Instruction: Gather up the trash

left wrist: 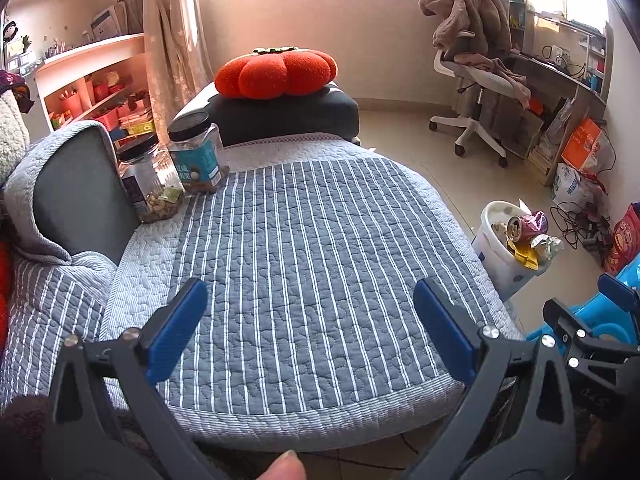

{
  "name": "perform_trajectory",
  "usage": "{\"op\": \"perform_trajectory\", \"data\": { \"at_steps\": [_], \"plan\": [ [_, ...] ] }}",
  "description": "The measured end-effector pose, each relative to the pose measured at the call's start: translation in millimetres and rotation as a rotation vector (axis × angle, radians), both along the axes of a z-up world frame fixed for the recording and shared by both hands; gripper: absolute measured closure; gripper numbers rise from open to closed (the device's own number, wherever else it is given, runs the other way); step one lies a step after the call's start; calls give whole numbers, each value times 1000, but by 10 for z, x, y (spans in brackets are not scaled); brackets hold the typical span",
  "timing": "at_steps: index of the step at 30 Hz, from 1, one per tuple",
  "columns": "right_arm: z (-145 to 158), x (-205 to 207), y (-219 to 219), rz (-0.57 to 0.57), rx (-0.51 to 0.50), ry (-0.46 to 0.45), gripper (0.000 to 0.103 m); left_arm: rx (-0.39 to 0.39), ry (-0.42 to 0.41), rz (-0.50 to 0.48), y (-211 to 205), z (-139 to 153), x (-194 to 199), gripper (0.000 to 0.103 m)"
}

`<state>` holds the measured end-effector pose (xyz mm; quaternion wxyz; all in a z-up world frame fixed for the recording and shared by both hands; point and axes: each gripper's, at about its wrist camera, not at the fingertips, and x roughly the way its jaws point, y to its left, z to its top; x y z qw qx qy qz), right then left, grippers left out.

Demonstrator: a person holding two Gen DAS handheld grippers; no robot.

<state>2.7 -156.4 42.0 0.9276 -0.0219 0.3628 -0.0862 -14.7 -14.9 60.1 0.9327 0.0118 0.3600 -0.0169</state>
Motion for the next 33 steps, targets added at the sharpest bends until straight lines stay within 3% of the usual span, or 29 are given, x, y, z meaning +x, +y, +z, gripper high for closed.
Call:
{"op": "perform_trajectory", "data": {
  "at_steps": [33],
  "plan": [
    [-1,-7,-52,-14,14,-6,10,-2,32,-9,-16,-33,-5,1]
  ]
}}
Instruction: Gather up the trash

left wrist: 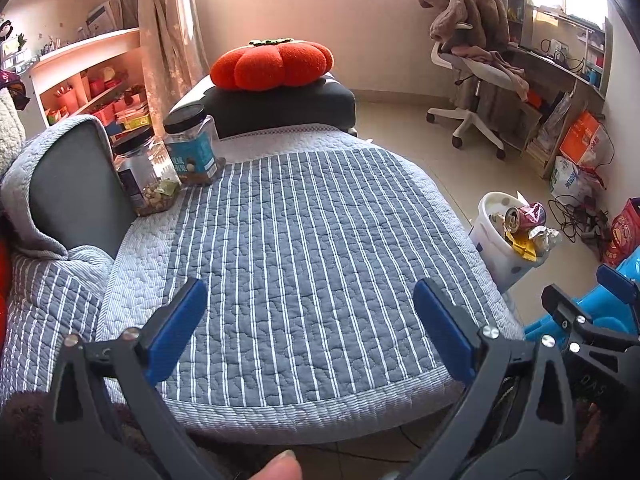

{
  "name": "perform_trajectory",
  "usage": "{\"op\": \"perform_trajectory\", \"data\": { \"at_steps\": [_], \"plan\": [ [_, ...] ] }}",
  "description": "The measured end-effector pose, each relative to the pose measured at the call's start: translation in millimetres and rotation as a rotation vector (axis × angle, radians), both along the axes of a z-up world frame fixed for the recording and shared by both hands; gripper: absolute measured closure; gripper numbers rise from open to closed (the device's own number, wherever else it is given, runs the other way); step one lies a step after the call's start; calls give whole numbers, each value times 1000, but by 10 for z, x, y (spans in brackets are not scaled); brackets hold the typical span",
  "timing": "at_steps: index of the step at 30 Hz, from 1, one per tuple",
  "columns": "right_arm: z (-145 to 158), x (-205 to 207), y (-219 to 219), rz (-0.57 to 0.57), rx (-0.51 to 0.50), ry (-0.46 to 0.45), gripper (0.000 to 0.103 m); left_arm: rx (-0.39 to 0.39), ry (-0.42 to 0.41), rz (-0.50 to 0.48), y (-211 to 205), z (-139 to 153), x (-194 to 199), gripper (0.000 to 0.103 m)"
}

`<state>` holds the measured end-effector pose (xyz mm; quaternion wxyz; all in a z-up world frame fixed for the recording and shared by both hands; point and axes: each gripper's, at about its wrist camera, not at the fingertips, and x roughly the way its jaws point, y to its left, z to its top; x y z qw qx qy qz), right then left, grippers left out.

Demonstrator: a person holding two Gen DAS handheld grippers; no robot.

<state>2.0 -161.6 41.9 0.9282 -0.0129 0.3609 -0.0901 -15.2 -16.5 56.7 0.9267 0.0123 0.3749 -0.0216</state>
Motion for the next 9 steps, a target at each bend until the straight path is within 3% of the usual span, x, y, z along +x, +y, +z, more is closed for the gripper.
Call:
{"op": "perform_trajectory", "data": {
  "at_steps": [9],
  "plan": [
    [-40,110,3,1,1,37,10,-4,41,-26,-11,-32,80,1]
  ]
}}
